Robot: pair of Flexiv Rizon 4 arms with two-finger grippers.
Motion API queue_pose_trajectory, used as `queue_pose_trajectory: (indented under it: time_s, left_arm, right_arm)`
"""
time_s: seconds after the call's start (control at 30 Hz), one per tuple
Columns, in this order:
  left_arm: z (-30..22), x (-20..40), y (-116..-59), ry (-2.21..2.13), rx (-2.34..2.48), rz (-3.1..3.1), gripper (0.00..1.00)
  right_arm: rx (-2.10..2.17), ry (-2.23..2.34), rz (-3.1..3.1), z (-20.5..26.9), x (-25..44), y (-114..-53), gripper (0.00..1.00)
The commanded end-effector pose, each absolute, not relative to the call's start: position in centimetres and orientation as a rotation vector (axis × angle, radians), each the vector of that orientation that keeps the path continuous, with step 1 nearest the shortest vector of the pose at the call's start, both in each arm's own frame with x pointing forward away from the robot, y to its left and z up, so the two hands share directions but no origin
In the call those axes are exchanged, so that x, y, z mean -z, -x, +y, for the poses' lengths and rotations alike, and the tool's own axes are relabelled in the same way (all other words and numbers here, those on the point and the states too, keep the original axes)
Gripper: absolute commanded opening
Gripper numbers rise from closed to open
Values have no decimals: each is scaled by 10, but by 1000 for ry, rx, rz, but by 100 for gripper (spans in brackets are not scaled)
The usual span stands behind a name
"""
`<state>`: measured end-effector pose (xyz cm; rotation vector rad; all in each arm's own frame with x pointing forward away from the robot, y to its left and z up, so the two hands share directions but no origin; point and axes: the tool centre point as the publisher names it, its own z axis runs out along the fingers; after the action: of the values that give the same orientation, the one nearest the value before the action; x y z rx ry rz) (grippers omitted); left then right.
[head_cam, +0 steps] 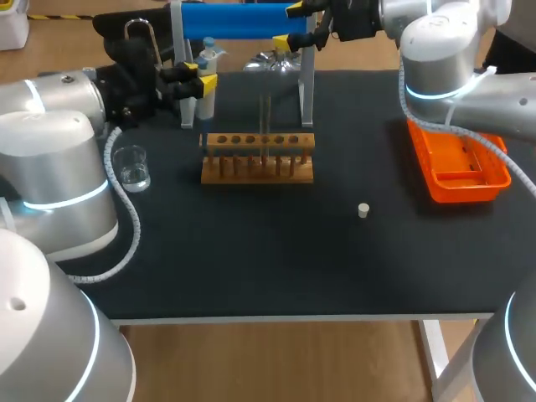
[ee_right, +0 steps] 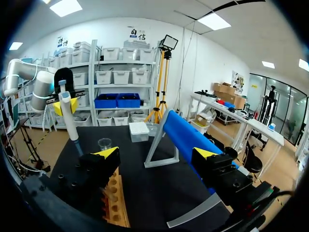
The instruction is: Invert the test tube, pick up the pipette, mount the tip to pipette, aspirate from beaker and dispense into the tube, eject the tip, return the pipette, and cap with the stopper.
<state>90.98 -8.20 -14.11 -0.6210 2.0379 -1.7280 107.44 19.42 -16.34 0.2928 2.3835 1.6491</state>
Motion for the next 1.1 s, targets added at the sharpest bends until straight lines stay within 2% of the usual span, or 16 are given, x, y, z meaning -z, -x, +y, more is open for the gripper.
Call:
queue_pose_trajectory:
  time_s: [0.03,0.63,1.1]
  left_arm:
    - [-81,141,-926,640,1708,2019,0]
    - [-65,138,-986,791,1606,1877,0]
    - [-72,145,-1024,924,1530,1757,0]
  right_arm:
    - [-1648,-292,2386,193,163,-1074,100]
    - [-1648,-292,2386,193,163,-1074,100]
    - [-1648,-292,2386,193,163,-1074,100]
